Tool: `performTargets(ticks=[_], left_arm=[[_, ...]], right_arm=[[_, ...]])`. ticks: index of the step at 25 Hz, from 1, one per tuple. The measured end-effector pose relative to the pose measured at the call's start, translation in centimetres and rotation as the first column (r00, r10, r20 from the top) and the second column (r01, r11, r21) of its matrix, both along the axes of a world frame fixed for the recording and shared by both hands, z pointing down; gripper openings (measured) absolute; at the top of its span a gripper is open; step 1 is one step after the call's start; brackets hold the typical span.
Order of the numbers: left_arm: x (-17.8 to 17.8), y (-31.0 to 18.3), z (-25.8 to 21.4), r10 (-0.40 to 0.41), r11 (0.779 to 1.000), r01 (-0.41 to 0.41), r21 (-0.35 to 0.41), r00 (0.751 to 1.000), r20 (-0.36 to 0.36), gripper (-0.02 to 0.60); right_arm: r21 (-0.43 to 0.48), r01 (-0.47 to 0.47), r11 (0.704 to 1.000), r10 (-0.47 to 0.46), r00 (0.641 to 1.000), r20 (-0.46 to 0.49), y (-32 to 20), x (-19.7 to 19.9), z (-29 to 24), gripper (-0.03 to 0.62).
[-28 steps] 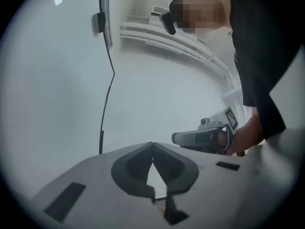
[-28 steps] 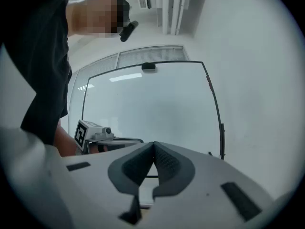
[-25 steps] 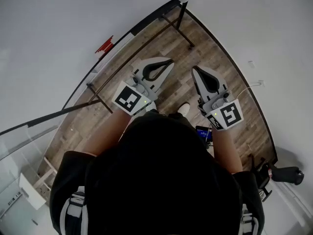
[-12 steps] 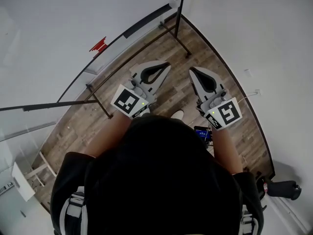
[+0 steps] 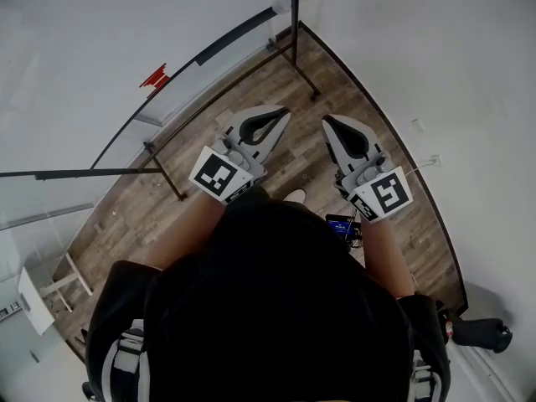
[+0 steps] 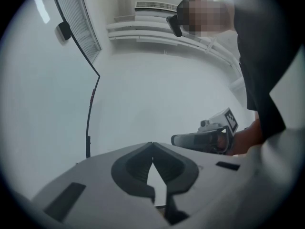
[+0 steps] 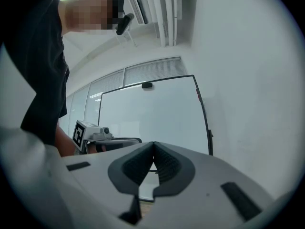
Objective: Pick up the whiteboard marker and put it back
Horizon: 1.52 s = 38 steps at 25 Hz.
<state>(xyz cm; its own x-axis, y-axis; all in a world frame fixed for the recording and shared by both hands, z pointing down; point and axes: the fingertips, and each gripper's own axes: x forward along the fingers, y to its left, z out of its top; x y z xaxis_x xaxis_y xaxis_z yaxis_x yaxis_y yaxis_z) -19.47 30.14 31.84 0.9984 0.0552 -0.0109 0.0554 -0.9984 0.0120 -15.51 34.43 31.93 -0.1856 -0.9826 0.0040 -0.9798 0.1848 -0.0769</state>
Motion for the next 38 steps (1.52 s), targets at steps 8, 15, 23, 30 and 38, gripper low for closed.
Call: performTargets(ticks=[8,15,23,30,38], left_arm=[[1.8,-0.1,0.6,-0.002,1.000,0.002,-0.008,1.000,0.006,0.003],[3.0,-3.8,1.1,0.001,1.000,-0.002,-0.023,1.000,-0.012,0.003],[4.8,-9.9,0.9,0.019,0.999,-0.020,-0.029,1.000,-0.024,0.003],[6.4,-15.6,1.0,0.026,0.999,-0.027,-0.030,0.999,-0.020,0.003],[7.7,-20.9,1.5,0.033,0.998,-0.034,-0.044,0.999,-0.018,0.003]], right_arm=[[0.000,0.012,1.000,-0.012,1.000,0.003,-0.5,1.4,0.4,-0.003],[-0.029,0.015,0.999,-0.015,1.000,-0.017,-4.0,2.3,1.2,-0.003],[-0.045,0.011,0.999,-0.013,1.000,-0.024,-10.2,3.7,1.2,-0.003],[-0.064,0.005,0.998,-0.007,1.000,-0.024,-15.9,5.2,1.8,-0.003],[-0.092,-0.003,0.996,0.003,1.000,-0.005,-21.2,7.0,2.4,-0.003]])
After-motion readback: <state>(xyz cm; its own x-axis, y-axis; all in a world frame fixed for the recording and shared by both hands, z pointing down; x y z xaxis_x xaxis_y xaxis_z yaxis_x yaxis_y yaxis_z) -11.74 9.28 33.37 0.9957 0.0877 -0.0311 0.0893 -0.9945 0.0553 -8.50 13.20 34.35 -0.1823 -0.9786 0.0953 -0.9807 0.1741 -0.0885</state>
